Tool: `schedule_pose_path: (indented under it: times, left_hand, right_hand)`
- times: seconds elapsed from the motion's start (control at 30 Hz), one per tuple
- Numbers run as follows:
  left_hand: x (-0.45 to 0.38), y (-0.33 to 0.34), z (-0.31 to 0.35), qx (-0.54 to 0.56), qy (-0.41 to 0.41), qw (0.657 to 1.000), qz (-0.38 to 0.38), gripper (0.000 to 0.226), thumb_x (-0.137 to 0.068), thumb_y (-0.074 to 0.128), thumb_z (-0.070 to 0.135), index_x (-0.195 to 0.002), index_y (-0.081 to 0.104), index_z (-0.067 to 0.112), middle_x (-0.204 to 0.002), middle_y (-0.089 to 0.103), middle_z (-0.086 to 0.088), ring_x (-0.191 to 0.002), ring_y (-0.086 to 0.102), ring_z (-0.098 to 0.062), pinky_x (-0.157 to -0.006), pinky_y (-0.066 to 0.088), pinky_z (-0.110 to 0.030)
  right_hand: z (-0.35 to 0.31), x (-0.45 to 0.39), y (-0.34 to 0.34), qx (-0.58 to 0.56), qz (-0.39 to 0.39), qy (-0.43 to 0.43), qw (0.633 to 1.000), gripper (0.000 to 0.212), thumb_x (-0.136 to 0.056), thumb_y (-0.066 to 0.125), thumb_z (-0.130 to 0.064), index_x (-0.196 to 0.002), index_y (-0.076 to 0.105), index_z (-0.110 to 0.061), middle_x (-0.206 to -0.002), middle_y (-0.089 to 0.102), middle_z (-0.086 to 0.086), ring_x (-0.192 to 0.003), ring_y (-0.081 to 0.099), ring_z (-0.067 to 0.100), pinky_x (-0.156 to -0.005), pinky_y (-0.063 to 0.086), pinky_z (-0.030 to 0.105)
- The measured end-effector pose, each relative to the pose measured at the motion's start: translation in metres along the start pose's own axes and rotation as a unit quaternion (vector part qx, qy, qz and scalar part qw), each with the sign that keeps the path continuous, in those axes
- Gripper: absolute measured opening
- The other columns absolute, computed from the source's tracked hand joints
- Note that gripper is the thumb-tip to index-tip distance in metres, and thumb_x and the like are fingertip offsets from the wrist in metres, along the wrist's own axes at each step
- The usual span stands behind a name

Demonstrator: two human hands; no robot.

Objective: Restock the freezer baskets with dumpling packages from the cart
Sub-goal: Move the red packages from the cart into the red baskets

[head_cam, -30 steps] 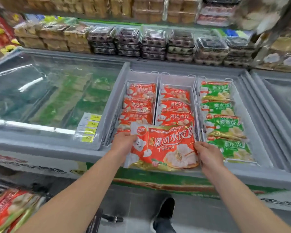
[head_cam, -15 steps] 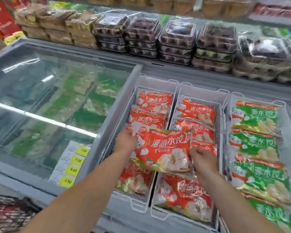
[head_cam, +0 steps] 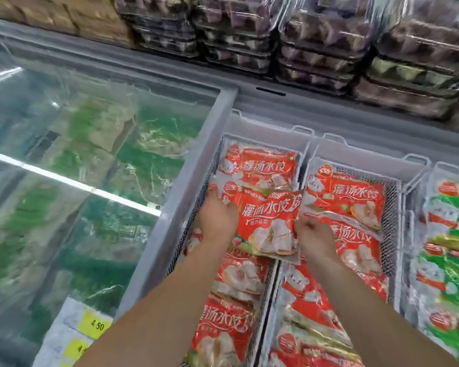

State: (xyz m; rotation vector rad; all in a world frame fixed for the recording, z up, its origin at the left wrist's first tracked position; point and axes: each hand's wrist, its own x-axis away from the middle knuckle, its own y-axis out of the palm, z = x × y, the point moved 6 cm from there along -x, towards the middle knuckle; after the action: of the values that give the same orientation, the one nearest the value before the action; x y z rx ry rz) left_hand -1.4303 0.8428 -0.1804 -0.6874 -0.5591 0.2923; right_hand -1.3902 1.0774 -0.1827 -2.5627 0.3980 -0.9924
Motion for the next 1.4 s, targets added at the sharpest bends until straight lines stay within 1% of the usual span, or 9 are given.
schedule_pose_path:
  times: [0.07,0.13,0.2,0.33,0.5,0.73,0.83,1.1,1.4]
  left_hand:
    - [-0.010,0.008,-0.001,-0.031,0.042,0.999,0.017,0.066,-0.085,0.066,0.020,-0.146,0.041,0.011,-0.135,0.059,-0.012,-0.124,0.056,-0.033,-0.104,0.046,-0.045]
    - [-0.014,0.021,-0.009,-0.107,0.090,0.990,0.003,0.083,-0.083,0.069,0.025,-0.153,0.026,0.016,-0.156,0.036,-0.012,-0.142,0.034,-0.032,-0.115,0.032,-0.052]
    - [-0.012,0.042,-0.024,-0.186,0.121,0.974,-0.051,0.088,-0.086,0.066,0.031,-0.157,0.015,0.021,-0.165,0.011,-0.010,-0.151,0.012,-0.033,-0.119,0.020,-0.057]
    - [-0.028,0.070,-0.051,-0.284,0.145,0.942,-0.106,0.087,-0.091,0.058,0.048,-0.157,0.005,0.030,-0.166,-0.007,-0.005,-0.152,-0.005,-0.037,-0.119,0.009,-0.060]
    - [-0.050,0.082,-0.079,-0.293,0.122,0.939,-0.131,0.094,-0.089,0.059,0.056,-0.156,-0.004,0.036,-0.166,-0.012,-0.003,-0.151,-0.006,-0.039,-0.119,0.006,-0.059]
    - [-0.031,0.086,-0.094,-0.317,0.130,0.928,-0.147,0.093,-0.091,0.054,0.055,-0.155,-0.010,0.038,-0.165,-0.015,-0.001,-0.151,-0.007,-0.037,-0.121,0.006,-0.060]
    - [-0.030,0.078,-0.088,-0.308,0.123,0.929,-0.161,0.090,-0.091,0.056,0.052,-0.156,-0.004,0.036,-0.166,-0.012,-0.002,-0.152,-0.007,-0.036,-0.121,0.006,-0.060]
    - [0.031,0.049,-0.059,-0.282,0.192,0.925,-0.168,0.077,-0.091,0.053,0.052,-0.155,0.025,0.020,-0.162,0.025,-0.010,-0.149,0.021,-0.034,-0.119,0.024,-0.053]
    - [0.160,-0.030,-0.054,-0.229,0.237,0.934,-0.136,0.068,-0.093,0.058,0.044,-0.149,0.039,0.010,-0.141,0.055,-0.015,-0.122,0.057,-0.030,-0.103,0.047,-0.040]
  right_hand:
    - [-0.009,-0.010,0.015,0.035,-0.047,-0.014,0.998,0.029,-0.097,0.057,-0.022,-0.123,0.062,-0.012,-0.105,0.066,0.000,-0.081,0.060,0.013,-0.070,0.045,0.028]
    - [-0.015,-0.017,0.031,0.153,-0.077,-0.095,0.981,0.042,-0.094,0.062,-0.020,-0.134,0.052,-0.011,-0.116,0.057,0.004,-0.099,0.058,0.018,-0.081,0.045,0.029]
    - [-0.013,-0.023,0.045,0.320,-0.060,-0.211,0.922,0.057,-0.089,0.065,-0.023,-0.141,0.044,-0.011,-0.132,0.050,0.010,-0.125,0.046,0.029,-0.104,0.037,0.037]
    - [-0.011,-0.040,0.073,0.505,-0.036,-0.335,0.795,0.071,-0.081,0.071,-0.029,-0.143,0.044,-0.010,-0.147,0.044,0.014,-0.140,0.034,0.035,-0.118,0.026,0.048]
    - [-0.009,-0.066,0.105,0.642,-0.108,-0.276,0.707,0.085,-0.096,0.052,-0.045,-0.158,0.001,-0.016,-0.166,-0.003,0.009,-0.152,-0.006,0.030,-0.120,-0.011,0.046]
    - [0.015,-0.060,0.113,0.727,-0.108,-0.239,0.634,0.085,-0.099,0.044,-0.038,-0.155,-0.013,-0.010,-0.164,-0.011,0.015,-0.152,-0.005,0.035,-0.120,-0.012,0.051]
    - [0.011,-0.054,0.107,0.726,-0.121,-0.234,0.635,0.088,-0.097,0.048,-0.038,-0.156,-0.013,-0.014,-0.164,-0.013,0.013,-0.151,-0.011,0.035,-0.119,-0.015,0.049]
    - [-0.013,0.018,0.058,0.596,-0.075,-0.283,0.748,0.070,-0.092,0.053,-0.044,-0.152,0.029,-0.018,-0.161,0.024,0.008,-0.151,0.009,0.030,-0.122,0.008,0.049]
    - [0.032,0.136,-0.016,0.559,-0.045,-0.273,0.782,0.067,-0.092,0.053,-0.049,-0.148,0.037,-0.016,-0.157,0.033,0.010,-0.147,0.019,0.034,-0.120,0.020,0.047]
